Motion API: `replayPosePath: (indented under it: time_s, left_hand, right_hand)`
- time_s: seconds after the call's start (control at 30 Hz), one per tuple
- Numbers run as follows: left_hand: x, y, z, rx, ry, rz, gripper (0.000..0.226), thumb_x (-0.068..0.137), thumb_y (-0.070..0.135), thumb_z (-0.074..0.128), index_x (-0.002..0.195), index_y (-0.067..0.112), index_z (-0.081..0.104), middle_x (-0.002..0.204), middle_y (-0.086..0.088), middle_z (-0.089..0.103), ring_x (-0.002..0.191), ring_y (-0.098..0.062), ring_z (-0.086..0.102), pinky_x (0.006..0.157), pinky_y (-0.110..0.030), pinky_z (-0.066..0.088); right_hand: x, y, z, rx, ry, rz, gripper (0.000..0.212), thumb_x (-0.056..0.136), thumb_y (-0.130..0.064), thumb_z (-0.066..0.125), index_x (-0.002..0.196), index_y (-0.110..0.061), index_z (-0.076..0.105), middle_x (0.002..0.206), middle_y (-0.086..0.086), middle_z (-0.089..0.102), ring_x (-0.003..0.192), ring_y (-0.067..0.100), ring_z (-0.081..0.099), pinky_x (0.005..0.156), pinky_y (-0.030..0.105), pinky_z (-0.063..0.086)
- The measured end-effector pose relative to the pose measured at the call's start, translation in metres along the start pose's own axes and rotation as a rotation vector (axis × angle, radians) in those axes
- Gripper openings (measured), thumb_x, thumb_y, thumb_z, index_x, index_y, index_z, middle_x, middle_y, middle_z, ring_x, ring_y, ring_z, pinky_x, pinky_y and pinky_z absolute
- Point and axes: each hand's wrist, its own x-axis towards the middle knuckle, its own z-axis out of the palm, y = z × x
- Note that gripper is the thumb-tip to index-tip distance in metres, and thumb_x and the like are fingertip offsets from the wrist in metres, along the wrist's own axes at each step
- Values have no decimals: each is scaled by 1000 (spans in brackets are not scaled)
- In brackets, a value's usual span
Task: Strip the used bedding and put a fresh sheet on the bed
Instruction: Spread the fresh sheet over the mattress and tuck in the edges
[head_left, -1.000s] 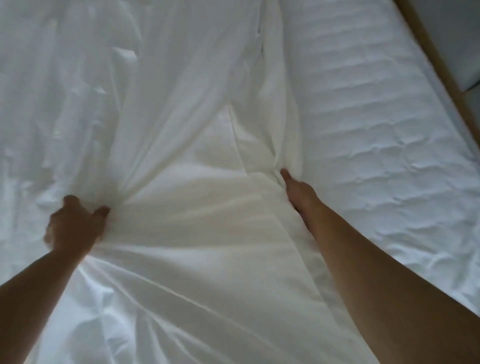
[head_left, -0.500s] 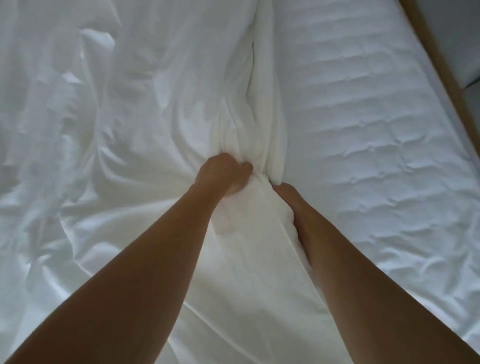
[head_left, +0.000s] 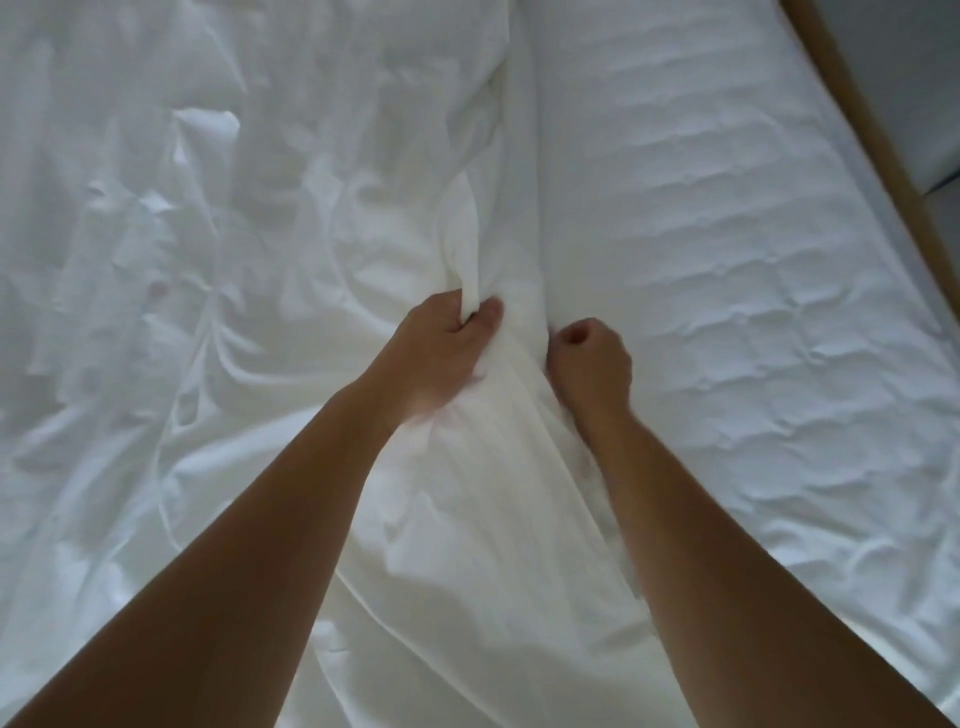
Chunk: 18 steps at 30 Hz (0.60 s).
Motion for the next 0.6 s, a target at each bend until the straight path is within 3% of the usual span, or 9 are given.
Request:
replayPosePath:
  time_s: [0.07,0.1,0.13,0.2,0.27,0.33,0.47,0.53,0.6]
  left_hand:
    - [0,2,3,7,-53,-13,36,104,44,50,73,27,61,56,19,60,51,1,59,48,-15,45]
    - [-1,0,2,-52,-86,-51,32,105,41,50,79,27,65,63,19,65,57,2,62,52,-16,48]
    - [-1,-2,-3,-155,-108,-108,29,105,36,51,86,24,68,69,16,69,63,-1,65,57,-17,50]
    - [0,-14,-20,-261,-15,-141,20,100,32,55,97,21,72,88,7,72,80,-9,67,73,-25,51]
    - [6,-35,-35,182,164,-207,42,90,47,61,127,28,63,125,0,63,114,-21,59,101,-40,46]
    - [6,-57,-32,634,179,-350,66,89,58,64,143,27,44,139,-8,51,130,-32,48,111,-48,37]
    - [-2,-88,-8,713,75,-269,14,100,32,52,96,20,57,97,-11,69,98,-38,63,86,-42,48]
    - [-3,-97,-17,762,112,-255,13,99,28,49,90,19,52,93,-15,67,90,-39,63,78,-41,50]
    - [-5,-107,-32,840,113,-300,7,98,24,49,94,20,53,102,-17,67,95,-39,64,78,-39,49]
  right_hand:
    - [-8,-12,-9,245,-247,105,75,73,-82,60,102,-14,74,96,7,77,95,29,74,85,40,58]
    - [-15,-16,-10,167,-382,124,87,65,-92,55,107,-18,75,100,4,77,92,24,75,85,40,57]
    - [-22,-18,-7,44,-419,112,94,65,-96,50,114,-19,73,105,3,76,91,21,74,83,37,56]
    - [-28,-17,-3,-123,-296,52,85,82,-82,50,127,-11,63,115,7,70,90,19,68,71,29,48]
    - [-24,-19,-10,-129,-98,-74,68,95,-60,53,130,-2,57,123,17,65,101,27,65,73,27,41]
    - [-22,-24,-26,-116,12,-180,57,97,-57,52,119,-5,64,110,12,70,102,28,65,74,27,40]
    - [-18,-14,-57,-98,95,-213,50,92,-63,51,87,-16,67,76,-7,68,68,7,64,59,25,45]
    - [-5,3,-66,-79,127,-120,42,96,-54,55,103,-15,69,85,-7,70,77,9,65,63,24,44]
    - [9,25,-67,-122,98,-6,48,99,-44,57,127,-6,64,113,9,70,103,26,65,82,28,46]
